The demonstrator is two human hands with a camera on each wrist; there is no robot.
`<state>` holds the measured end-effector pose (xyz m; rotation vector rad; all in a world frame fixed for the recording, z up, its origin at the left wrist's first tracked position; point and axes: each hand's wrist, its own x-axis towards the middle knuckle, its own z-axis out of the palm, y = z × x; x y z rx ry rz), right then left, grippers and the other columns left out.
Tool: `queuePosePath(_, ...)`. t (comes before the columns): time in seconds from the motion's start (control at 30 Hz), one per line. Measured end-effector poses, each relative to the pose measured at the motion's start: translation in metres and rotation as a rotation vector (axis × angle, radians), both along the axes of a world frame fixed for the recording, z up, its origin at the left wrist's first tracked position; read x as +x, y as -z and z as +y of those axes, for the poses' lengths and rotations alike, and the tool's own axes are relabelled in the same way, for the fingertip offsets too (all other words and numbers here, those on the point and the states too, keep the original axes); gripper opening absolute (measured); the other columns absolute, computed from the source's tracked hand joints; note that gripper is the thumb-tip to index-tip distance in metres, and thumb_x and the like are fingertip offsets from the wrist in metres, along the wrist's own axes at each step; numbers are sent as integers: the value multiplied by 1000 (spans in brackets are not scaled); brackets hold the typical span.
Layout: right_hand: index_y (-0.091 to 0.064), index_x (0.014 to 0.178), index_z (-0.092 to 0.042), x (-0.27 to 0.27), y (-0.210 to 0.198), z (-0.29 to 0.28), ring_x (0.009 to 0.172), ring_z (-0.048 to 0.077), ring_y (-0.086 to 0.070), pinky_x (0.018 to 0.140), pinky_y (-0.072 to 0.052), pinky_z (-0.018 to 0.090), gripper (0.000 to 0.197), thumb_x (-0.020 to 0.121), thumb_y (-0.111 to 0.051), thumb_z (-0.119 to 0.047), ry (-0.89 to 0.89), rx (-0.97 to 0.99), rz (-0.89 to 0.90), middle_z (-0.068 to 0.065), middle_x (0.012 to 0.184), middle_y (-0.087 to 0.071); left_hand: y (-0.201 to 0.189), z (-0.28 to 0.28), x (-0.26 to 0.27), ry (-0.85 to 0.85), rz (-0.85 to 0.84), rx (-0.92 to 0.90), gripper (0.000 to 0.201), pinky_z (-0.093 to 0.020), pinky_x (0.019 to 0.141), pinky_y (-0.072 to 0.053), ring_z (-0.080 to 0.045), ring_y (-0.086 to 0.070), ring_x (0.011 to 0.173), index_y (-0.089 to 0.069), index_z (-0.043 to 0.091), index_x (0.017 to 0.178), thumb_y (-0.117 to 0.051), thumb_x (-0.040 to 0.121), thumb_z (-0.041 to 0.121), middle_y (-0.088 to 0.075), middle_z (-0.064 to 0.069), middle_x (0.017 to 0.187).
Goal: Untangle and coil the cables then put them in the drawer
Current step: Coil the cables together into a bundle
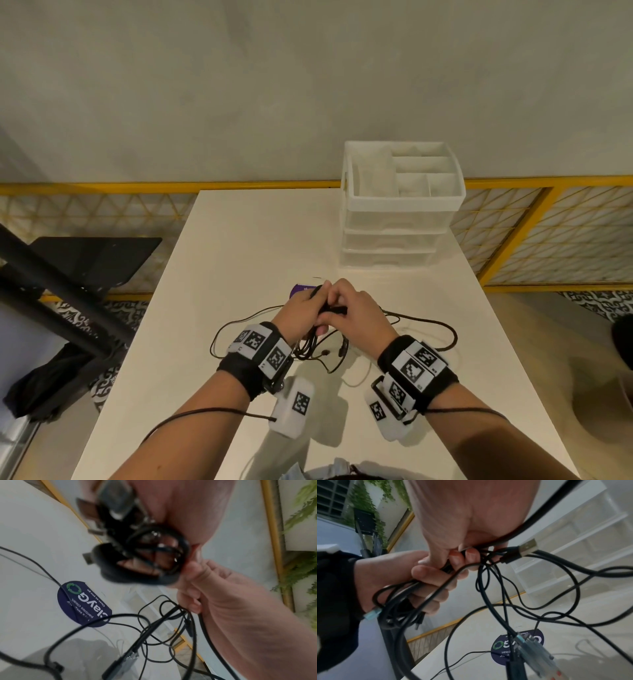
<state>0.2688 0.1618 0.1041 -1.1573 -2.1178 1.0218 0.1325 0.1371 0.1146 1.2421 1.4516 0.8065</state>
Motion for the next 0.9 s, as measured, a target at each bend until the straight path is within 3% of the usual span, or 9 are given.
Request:
queuePosePath(0.03, -35, 72, -40, 0, 0, 2, 67, 19, -66, 70, -52, 34, 33, 69, -68, -40, 8, 4, -7, 4, 70, -71, 0, 0, 0, -9, -20, -12, 52, -22, 44, -32, -12, -42, 40, -57, 20, 62, -33, 95, 52, -46, 2, 42)
queuePosePath(0.17, -41, 77, -28, 6, 0, 12, 57, 9, -54, 57, -39, 19, 34, 71, -74, -33, -14, 35, -31, -1, 63, -61, -6, 4, 0, -32, 57, -13, 55, -19, 42, -30, -8, -34, 33, -44, 16, 50, -36, 96, 47, -38, 7, 35)
queuePosePath(0.33, -53, 92, -20, 15, 6, 18, 57, 3, -51, 58, -33, 12, 19, 83, -63, -34, -80, 66, -76, -17, 58, -55, -16, 6, -6, -21, 75, -30, 54, -15, 41, -28, -5, -32, 31, -45, 14, 51, -42, 94, 46, -37, 10, 32)
queuePosePath(0.47, -59, 97, -16, 24, 16, 21, 64, 16, -47, 59, -32, 18, 20, 91, -51, -33, -70, 174, -179, -10, 68, -54, -26, 6, -12, -51, -47, -57, 53, -20, 42, -24, -11, -27, 35, -45, 15, 53, -44, 91, 53, -34, 3, 40)
queuePosePath(0.57, -56, 90, -11, 35, 21, 21, 60, 16, -48, 58, -35, 24, 22, 94, -46, -30, -27, 107, -225, -4, 67, -55, -40, 8, -20, -113, -156, -26, 55, -22, 44, -24, -13, -26, 38, -46, 18, 50, -44, 87, 58, -33, 4, 41)
queuePosePath(0.67, -52, 81, -13, 44, 25, 19, 55, 7, -48, 55, -35, 23, 25, 95, -42, -31, 3, 41, -215, -9, 63, -54, -52, 11, -26, -161, -207, 26, 56, -24, 46, -27, -14, -27, 39, -46, 16, 51, -44, 86, 60, -33, 3, 41)
queuePosePath(0.77, -58, 85, -11, 44, 23, 20, 60, 6, -53, 60, -41, 25, 28, 95, -42, -33, 13, -1, -192, -9, 68, -59, -55, 12, -24, -177, -230, 44, 56, -25, 48, -28, -14, -29, 39, -45, 15, 51, -44, 86, 59, -34, 2, 42)
queuePosePath(0.87, -59, 90, -11, 42, 21, 21, 72, 17, -59, 69, -47, 35, 28, 92, -47, -36, 20, -11, -171, 3, 79, -66, -53, 13, -21, -192, -230, 44, 56, -25, 49, -28, -13, -30, 39, -45, 14, 53, -45, 86, 59, -35, 2, 43)
queuePosePath(0.9, -59, 94, -12, 41, 19, 20, 78, 17, -60, 71, -48, 33, 25, 91, -50, -34, 26, -6, -160, 4, 86, -67, -53, 14, -21, -191, -213, 44, 55, -25, 49, -28, -13, -30, 39, -46, 14, 54, -45, 86, 59, -35, 2, 42)
